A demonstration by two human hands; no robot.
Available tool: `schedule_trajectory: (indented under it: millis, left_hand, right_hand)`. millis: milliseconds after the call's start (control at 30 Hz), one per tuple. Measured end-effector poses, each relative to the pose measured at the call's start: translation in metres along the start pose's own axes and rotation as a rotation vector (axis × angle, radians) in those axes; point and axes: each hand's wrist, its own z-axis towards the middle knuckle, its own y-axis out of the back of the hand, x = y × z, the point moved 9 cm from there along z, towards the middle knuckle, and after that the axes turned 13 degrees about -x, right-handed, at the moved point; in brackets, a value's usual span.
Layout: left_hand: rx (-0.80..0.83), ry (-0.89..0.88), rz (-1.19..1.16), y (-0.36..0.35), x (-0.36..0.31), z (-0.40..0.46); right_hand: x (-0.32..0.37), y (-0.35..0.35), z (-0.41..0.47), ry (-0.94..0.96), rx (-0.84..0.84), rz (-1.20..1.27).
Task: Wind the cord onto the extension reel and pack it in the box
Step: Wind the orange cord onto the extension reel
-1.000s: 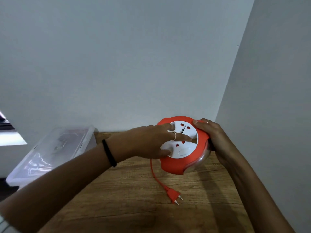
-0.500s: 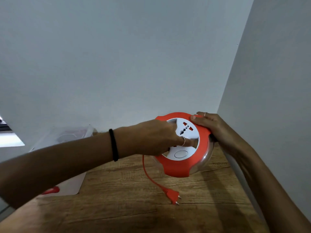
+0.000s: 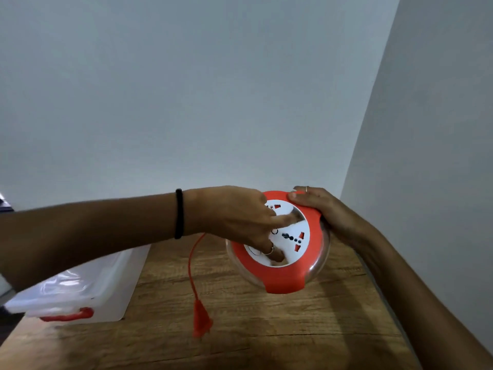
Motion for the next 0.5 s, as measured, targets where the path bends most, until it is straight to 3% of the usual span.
schedule_trajectory:
  millis: [167,267,333,500]
  left_hand:
    - [-0.286,0.263,-0.144,0.013,0.004,-0.032]
    - [-0.249,0.694,-0.269,0.004,0.017,-0.046]
    - [-0.181,0.882,-0.359,-0.011,0.014,-0.049]
    - [-0.237,0.996,-0.448,-0.019,0.014,-0.035]
  right_hand:
    - [-0.016,0.022,-0.011,-0.018,-0.226,0.038]
    - [-0.020,0.028,-0.016,-0.035,-0.297,0.054]
    - [-0.019,0.029,-0.018,-0.043,-0.328,0.085]
    - [-0.011,0.022,-0.020,-0.035,-0.328,0.093]
